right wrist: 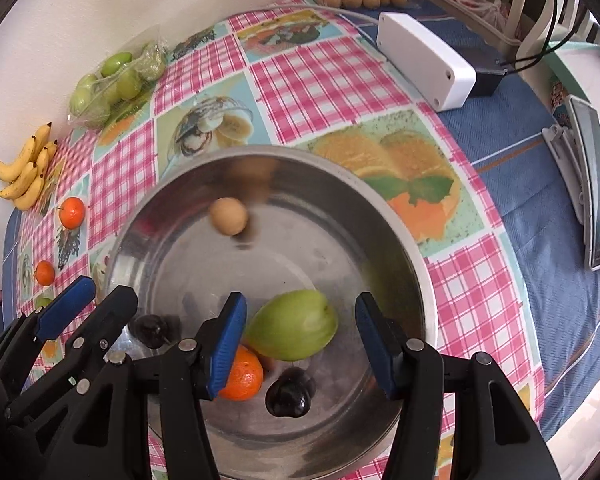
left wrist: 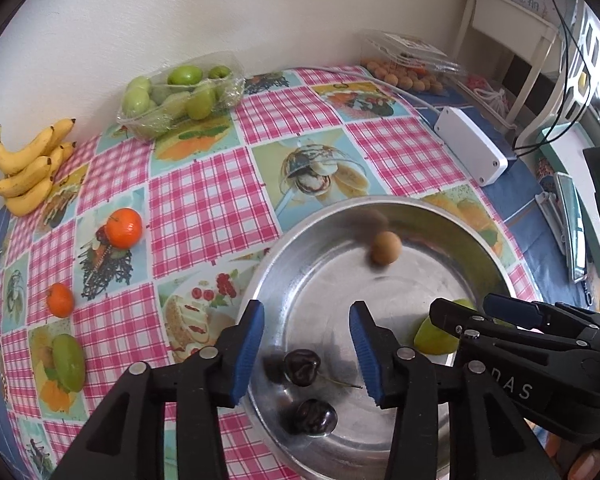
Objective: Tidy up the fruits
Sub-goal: 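Lower into the bowl and open both grippers to release kiwi and pear, then withdraw both open grippers from the bowl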
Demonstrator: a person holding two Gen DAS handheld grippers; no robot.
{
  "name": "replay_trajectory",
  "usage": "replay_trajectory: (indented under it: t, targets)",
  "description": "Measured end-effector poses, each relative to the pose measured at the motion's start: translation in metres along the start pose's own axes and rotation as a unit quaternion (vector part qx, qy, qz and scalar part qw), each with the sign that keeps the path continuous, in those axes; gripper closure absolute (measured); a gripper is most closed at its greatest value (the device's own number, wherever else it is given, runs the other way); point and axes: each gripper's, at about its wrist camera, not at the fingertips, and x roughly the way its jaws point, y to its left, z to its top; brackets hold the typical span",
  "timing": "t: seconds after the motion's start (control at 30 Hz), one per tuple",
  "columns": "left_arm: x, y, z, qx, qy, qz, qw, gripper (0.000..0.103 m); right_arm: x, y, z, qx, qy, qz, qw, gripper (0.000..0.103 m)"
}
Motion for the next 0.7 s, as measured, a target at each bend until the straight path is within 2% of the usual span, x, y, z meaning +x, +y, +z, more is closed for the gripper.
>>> replay_trajectory:
  t: [0.13,0.37,0.7]
  targets:
    - [-0.013,0.011,0.003,-0.018,-0.004,0.005,0.9998,0.049,-0.014,0.006,0.003,-0.012,-0.019,0.0,1.0,0.045]
    - [-0.023,0.041,0.002,-0.059,-0.003,0.012,0.9982,0.047,-0.033,0.014,0.003,-0.027,-0.042,0.002,0.999,0.045]
    - [-0.021,0.083,-0.016,-0.118,0.014,0.019,0.9928,0.047,-0.035,0.021,-0.003,-0.041,-0.04,0.004,0.998,0.045]
